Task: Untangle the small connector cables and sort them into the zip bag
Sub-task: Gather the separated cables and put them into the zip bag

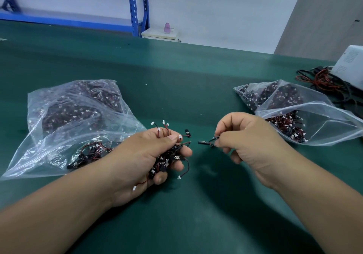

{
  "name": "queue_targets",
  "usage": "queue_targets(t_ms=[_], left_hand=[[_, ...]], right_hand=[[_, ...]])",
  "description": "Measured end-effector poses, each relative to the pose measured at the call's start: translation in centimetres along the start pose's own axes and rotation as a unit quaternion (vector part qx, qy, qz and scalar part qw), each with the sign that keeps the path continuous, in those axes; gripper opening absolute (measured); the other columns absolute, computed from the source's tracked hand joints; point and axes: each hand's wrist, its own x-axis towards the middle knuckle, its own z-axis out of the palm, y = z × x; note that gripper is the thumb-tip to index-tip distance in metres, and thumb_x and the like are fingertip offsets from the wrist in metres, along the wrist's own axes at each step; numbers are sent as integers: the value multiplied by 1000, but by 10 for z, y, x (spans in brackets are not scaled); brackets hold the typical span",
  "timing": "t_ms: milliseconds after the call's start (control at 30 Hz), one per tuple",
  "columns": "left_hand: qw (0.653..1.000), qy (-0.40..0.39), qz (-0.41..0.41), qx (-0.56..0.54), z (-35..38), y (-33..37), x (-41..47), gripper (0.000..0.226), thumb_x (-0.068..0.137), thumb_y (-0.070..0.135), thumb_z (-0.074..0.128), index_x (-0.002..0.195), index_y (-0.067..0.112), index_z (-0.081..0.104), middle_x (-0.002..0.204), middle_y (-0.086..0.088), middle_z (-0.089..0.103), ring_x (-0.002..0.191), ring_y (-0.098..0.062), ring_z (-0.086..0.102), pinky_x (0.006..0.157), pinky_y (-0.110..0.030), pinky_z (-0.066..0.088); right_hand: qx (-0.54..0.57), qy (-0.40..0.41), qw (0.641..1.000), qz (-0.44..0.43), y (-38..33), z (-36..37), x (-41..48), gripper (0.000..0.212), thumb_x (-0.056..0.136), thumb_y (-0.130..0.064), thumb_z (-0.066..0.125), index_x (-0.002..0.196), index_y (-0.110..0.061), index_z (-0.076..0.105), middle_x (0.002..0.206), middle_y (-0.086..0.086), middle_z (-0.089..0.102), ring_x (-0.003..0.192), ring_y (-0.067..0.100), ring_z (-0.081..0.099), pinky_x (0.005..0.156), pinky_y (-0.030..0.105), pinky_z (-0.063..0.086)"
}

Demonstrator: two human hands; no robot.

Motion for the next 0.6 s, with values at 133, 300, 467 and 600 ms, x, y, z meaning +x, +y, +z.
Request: queue_targets(t_ms=[133, 300, 467, 600], left_hand=[[1000, -7, 2, 7, 1, 0, -1, 5, 96, 20, 57, 95, 14, 56, 84, -12, 71, 55, -16, 60, 31, -19, 31], [999, -33, 10, -7, -3, 0, 0, 11, 90, 9, 59, 87, 16, 66, 84, -14, 71, 56, -19, 61, 31, -20, 32], [998, -54, 14, -25, -7, -3, 7, 24, 70, 11, 53, 80, 20, 74, 88, -17, 71, 57, -24, 62, 33, -19, 33], [997, -66, 19, -18, -8, -3, 6, 26, 70, 10, 53, 82, 20, 74, 86, -15, 70, 58, -23, 60, 34, -19, 33]], right_hand=[[-67, 11, 995, -70, -1, 0, -2, 19, 66, -6, 80, 65, -15, 64, 52, -8, 51, 44, 5, 36, 41, 15, 30], [-124, 40, 988, -81, 4, 3, -4, 26, 71, 3, 69, 72, -19, 54, 59, -6, 51, 44, 10, 35, 39, 22, 30], [-107, 40, 992, -48, 8, 8, -6, 23, 73, 6, 63, 69, -16, 58, 43, -5, 50, 32, 8, 45, 36, 19, 30], [-155, 15, 986, -54, 8, 10, -8, 18, 73, -5, 72, 68, -22, 67, 56, -14, 59, 43, 6, 49, 46, 20, 38]])
